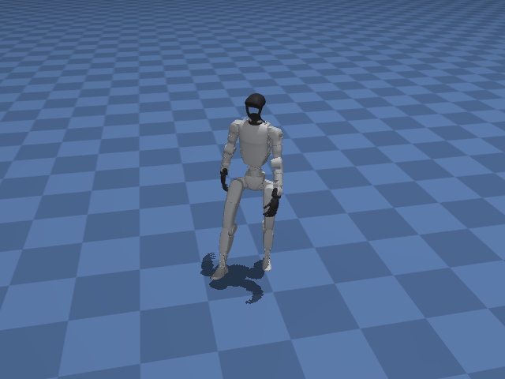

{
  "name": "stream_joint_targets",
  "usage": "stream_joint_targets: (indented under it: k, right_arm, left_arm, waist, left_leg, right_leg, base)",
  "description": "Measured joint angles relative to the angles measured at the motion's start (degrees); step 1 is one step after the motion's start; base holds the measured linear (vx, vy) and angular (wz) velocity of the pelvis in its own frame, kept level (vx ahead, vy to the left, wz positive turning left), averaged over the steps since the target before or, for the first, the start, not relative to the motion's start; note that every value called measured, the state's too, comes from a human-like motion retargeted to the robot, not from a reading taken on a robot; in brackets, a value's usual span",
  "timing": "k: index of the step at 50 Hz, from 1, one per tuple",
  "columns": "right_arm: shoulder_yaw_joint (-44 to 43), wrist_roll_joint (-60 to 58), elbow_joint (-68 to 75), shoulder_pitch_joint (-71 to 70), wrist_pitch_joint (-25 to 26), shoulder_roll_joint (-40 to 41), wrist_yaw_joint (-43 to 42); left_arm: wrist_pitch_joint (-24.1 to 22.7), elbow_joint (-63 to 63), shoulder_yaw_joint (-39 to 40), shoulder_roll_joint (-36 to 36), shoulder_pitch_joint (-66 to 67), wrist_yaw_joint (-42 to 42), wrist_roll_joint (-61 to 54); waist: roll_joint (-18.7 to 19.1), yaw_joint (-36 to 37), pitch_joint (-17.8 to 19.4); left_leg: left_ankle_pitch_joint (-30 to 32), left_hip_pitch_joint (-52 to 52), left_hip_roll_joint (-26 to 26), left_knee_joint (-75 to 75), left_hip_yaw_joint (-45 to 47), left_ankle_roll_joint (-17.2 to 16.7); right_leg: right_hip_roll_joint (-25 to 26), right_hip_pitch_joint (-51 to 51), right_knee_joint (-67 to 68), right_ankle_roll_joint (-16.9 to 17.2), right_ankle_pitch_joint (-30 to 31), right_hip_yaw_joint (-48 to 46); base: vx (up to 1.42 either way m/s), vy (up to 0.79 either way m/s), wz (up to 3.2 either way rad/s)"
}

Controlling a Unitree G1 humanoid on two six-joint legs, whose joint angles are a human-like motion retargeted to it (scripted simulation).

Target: Walk

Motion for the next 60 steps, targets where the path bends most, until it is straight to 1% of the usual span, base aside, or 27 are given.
stream_joint_targets:
  k: [3,5,6,8,10,12,13,15,18,20,22,25,28,30,32,35,38,40,42,43,45,47,49,52,55,57,60]
  right_arm:
    - [-1.0,-0.3,0.9,-1.3,0.8,-0.3,0.0]
    - [-1.6,0.0,1.1,-1.6,1.0,-0.2,-0.1]
    - [-1.6,0.3,1.1,-1.6,1.0,0.2,-0.2]
    - [-1.5,1.0,1.2,-1.8,1.0,1.1,-0.5]
    - [-1.9,1.2,1.4,-3.3,0.9,1.5,-0.8]
    - [-1.0,1.4,1.2,-6.3,0.4,2.6,-1.2]
    - [-0.1,1.5,1.0,-7.6,0.0,3.4,-1.5]
    - [1.8,1.5,0.2,-9.5,-0.8,5.0,-1.9]
    - [3.6,-0.2,-2.4,-13.1,-1.3,7.2,-2.5]
    - [4.6,-1.2,-4.3,-15.8,-1.7,8.2,-3.5]
    - [6.2,-1.0,-6.1,-17.9,-2.7,9.6,-4.4]
    - [7.2,0.8,-9.0,-20.6,-4.4,10.6,-5.0]
    - [7.3,2.1,-11.6,-22.7,-5.5,10.7,-4.9]
    - [7.0,2.3,-12.7,-23.6,-5.6,10.2,-4.7]
    - [6.8,1.7,-12.8,-23.9,-5.6,10.4,-4.7]
    - [7.6,1.8,-11.6,-22.2,-5.4,9.8,-4.9]
    - [7.4,2.0,-9.5,-18.9,-4.5,9.7,-4.2]
    - [6.9,2.4,-7.8,-16.5,-4.1,9.4,-4.1]
    - [6.5,3.1,-6.1,-14.6,-4.0,8.7,-3.6]
    - [6.6,3.4,-5.5,-13.5,-3.7,8.2,-3.1]
    - [6.1,3.2,-4.9,-10.5,-3.4,7.3,-2.0]
    - [4.7,2.8,-4.6,-7.5,-3.3,6.1,-1.1]
    - [3.7,3.0,-3.9,-5.4,-3.1,4.7,-0.3]
    - [2.5,2.2,-2.4,-3.2,-2.2,2.4,0.5]
    - [1.8,-0.1,-0.6,-2.0,-0.8,0.7,1.0]
    - [1.3,-1.0,0.4,-2.6,0.1,0.1,1.3]
    - [0.2,-1.7,0.9,-3.1,0.7,-0.6,1.1]
  left_arm:
    - [-1.6,-1.7,-0.5,1.1,-3.0,-0.6,-1.3]
    - [-2.2,-1.6,-1.4,1.5,-3.9,-0.6,-1.4]
    - [-2.1,-1.1,-1.6,1.5,-4.0,-0.8,-0.7]
    - [-1.9,-0.3,-2.0,1.0,-3.2,-1.3,1.0]
    - [-1.4,0.6,-2.0,-0.7,-2.0,-0.8,2.9]
    - [-1.0,2.3,-1.1,-1.2,-0.5,0.2,4.2]
    - [-0.6,3.4,-0.7,-1.1,0.4,0.6,4.8]
    - [0.3,5.1,0.1,-1.2,3.4,0.8,5.9]
    - [0.9,6.1,2.8,-2.1,9.7,1.7,7.0]
    - [1.2,7.2,4.5,-2.6,14.0,2.3,6.8]
    - [1.9,8.8,6.0,-2.2,18.6,2.6,6.3]
    - [3.4,11.2,7.5,-1.3,24.2,3.5,7.0]
    - [5.4,13.4,9.3,-0.4,28.1,4.6,8.2]
    - [6.2,14.4,10.4,0.0,30.1,4.8,8.0]
    - [6.4,14.5,11.8,0.6,32.0,4.7,7.3]
    - [6.5,14.5,12.4,0.3,34.5,4.5,7.2]
    - [7.5,14.7,12.0,0.6,33.5,4.5,8.3]
    - [7.6,14.5,11.3,0.4,31.2,4.5,8.6]
    - [7.0,13.8,9.0,0.4,27.9,4.5,7.6]
    - [6.7,13.4,7.8,0.4,26.2,4.4,7.2]
    - [6.4,12.8,5.5,0.7,22.3,3.6,7.1]
    - [6.1,11.9,3.7,1.4,17.2,2.6,7.9]
    - [5.3,10.2,2.4,1.8,12.2,2.0,8.2]
    - [3.0,7.0,1.1,1.6,5.2,1.3,6.8]
    - [0.3,3.5,0.4,1.8,0.4,-0.1,3.2]
    - [-1.4,1.0,0.2,2.7,-2.0,-1.2,1.3]
    - [-3.0,-1.3,-0.6,3.6,-4.3,-2.0,-0.3]
  waist:
    - [-0.5,1.2,0.4]
    - [-0.1,2.0,-0.2]
    - [0.2,1.6,-0.8]
    - [0.8,0.2,-1.8]
    - [0.1,-3.2,-2.0]
    - [-1.9,-3.5,-0.7]
    - [-3.4,-3.1,-0.5]
    - [-5.6,-1.5,-1.1]
    - [-6.1,1.0,-0.4]
    - [-5.8,2.0,0.4]
    - [-5.5,4.7,1.2]
    - [-4.4,6.8,1.5]
    - [-4.0,8.9,1.4]
    - [-4.1,8.0,0.5]
    - [-4.0,6.9,-1.0]
    - [-4.2,8.1,-2.3]
    - [-4.2,8.8,-3.3]
    - [-3.8,9.2,-2.4]
    - [-0.5,7.1,-1.2]
    - [1.1,6.1,-1.4]
    - [2.7,6.2,-2.9]
    - [3.1,5.2,-2.9]
    - [3.1,4.3,-1.6]
    - [2.3,2.1,-0.4]
    - [0.5,-0.1,-0.3]
    - [-0.6,0.2,0.1]
    - [-0.8,1.6,-0.4]
  left_leg:
    - [-1.6,3.7,2.9,1.7,2.3,-6.4]
    - [-0.1,5.4,2.2,3.8,2.5,-9.5]
    - [2.4,5.8,1.5,5.3,1.5,-11.1]
    - [10.2,5.9,-0.5,9.3,0.1,-13.6]
    - [24.5,6.0,-6.6,12.8,-1.3,-14.0]
    - [35.8,1.2,-9.9,24.1,5.6,-14.0]
    - [37.9,-1.5,-8.0,31.1,11.4,-14.0]
    - [43.5,-5.7,-3.7,41.1,15.8,-14.0]
    - [30.8,-11.4,-1.4,46.4,13.0,-14.0]
    - [26.3,-16.7,-2.9,45.5,8.5,-14.0]
    - [20.0,-20.8,-3.7,41.4,3.8,-13.2]
    - [16.3,-24.5,-2.3,26.8,1.3,-4.6]
    - [13.1,-26.5,0.0,11.0,3.0,6.9]
    - [14.8,-27.2,-2.3,-1.6,1.0,15.6]
    - [16.7,-27.7,-1.3,-8.9,0.5,16.0]
    - [18.1,-27.2,-2.7,-3.9,2.5,15.2]
    - [15.3,-27.5,-3.2,1.8,-0.8,13.1]
    - [11.7,-26.2,-2.8,4.3,-3.8,11.3]
    - [9.1,-22.5,0.8,5.3,-1.3,9.2]
    - [8.1,-21.1,2.7,5.6,0.2,8.2]
    - [5.6,-19.6,4.3,5.7,0.6,6.5]
    - [4.9,-17.1,4.4,4.6,0.5,5.1]
    - [4.6,-13.7,4.2,3.0,0.8,4.1]
    - [3.3,-8.1,3.0,1.0,0.9,1.9]
    - [1.1,-2.8,1.7,0.4,2.7,-1.2]
    - [0.3,0.1,3.6,0.8,4.2,-5.7]
    - [0.8,3.9,4.0,1.9,5.9,-11.2]
  right_leg:
    - [4.2,-2.4,-9.6,0.0,0.0,-1.5]
    - [4.5,-1.8,-9.5,0.0,2.3,-3.9]
    - [3.6,-1.1,-7.8,0.0,3.7,-5.7]
    - [1.5,-0.6,-5.7,0.0,7.2,-7.1]
    - [-3.6,0.1,-1.8,-0.1,6.9,-2.1]
    - [-8.1,1.6,0.8,-1.2,4.7,-1.4]
    - [-9.6,2.9,1.0,-2.0,3.8,-2.8]
    - [-9.6,7.1,0.1,-4.6,1.4,-7.9]
    - [-5.2,12.9,-2.1,-7.5,-0.6,-8.8]
    - [-3.5,16.4,-3.4,-8.5,-2.0,-9.2]
    - [0.3,19.9,-4.4,-10.6,-3.7,-6.9]
    - [3.6,23.8,-5.2,-13.5,-6.4,-7.7]
    - [5.4,26.8,-4.7,-16.0,-9.7,-7.3]
    - [5.8,28.2,-4.4,-17.2,-11.4,-8.0]
    - [8.8,29.0,-4.2,-19.4,-11.5,-8.9]
    - [8.9,31.2,-1.4,-18.4,-6.8,-6.0]
    - [10.1,31.8,4.3,-17.3,7.5,-5.7]
    - [11.5,30.5,11.5,-14.0,20.3,-3.8]
    - [13.0,26.2,22.3,-12.7,22.7,-6.5]
    - [12.8,23.5,27.3,-12.7,21.2,-8.0]
    - [10.8,18.0,33.9,-15.4,13.8,-9.4]
    - [9.8,11.9,36.4,-13.6,9.7,-8.5]
    - [9.3,7.5,34.2,-10.2,6.3,-6.4]
    - [4.3,3.5,23.8,-4.9,2.6,-5.6]
    - [0.4,1.2,6.6,0.0,1.0,-5.0]
    - [2.6,-1.9,-3.2,0.0,-0.6,-4.3]
    - [4.9,-3.9,-11.0,0.0,0.4,-4.4]
  base:
    - [0.91,-0.51,-0.59]
    - [0.92,0.0,-0.31]
    - [1.04,0.16,0.33]
    - [1.21,0.27,1.07]
    - [0.82,0.67,1.87]
    - [0.65,0.41,1.06]
    - [0.78,-0.13,0.33]
    - [0.97,-0.51,-0.25]
    - [1.02,-0.33,-0.4]
    - [0.73,-0.1,-0.48]
    - [0.82,-0.16,-1.02]
    - [0.93,0.02,-0.48]
    - [0.91,0.12,-0.13]
    - [0.73,0.01,0.64]
    - [0.89,-0.11,0.38]
    - [1.08,0.32,-0.51]
    - [1.03,0.19,-0.6]
    - [0.76,0.11,-0.36]
    - [0.88,0.14,0.26]
    - [0.95,0.15,0.09]
    - [0.65,0.1,-0.31]
    - [0.84,0.12,0.12]
    - [0.86,0.11,0.31]
    - [0.75,0.07,0.47]
    - [0.86,-0.16,0.13]
    - [0.79,-0.61,-0.47]
    - [0.96,-0.24,-0.51]
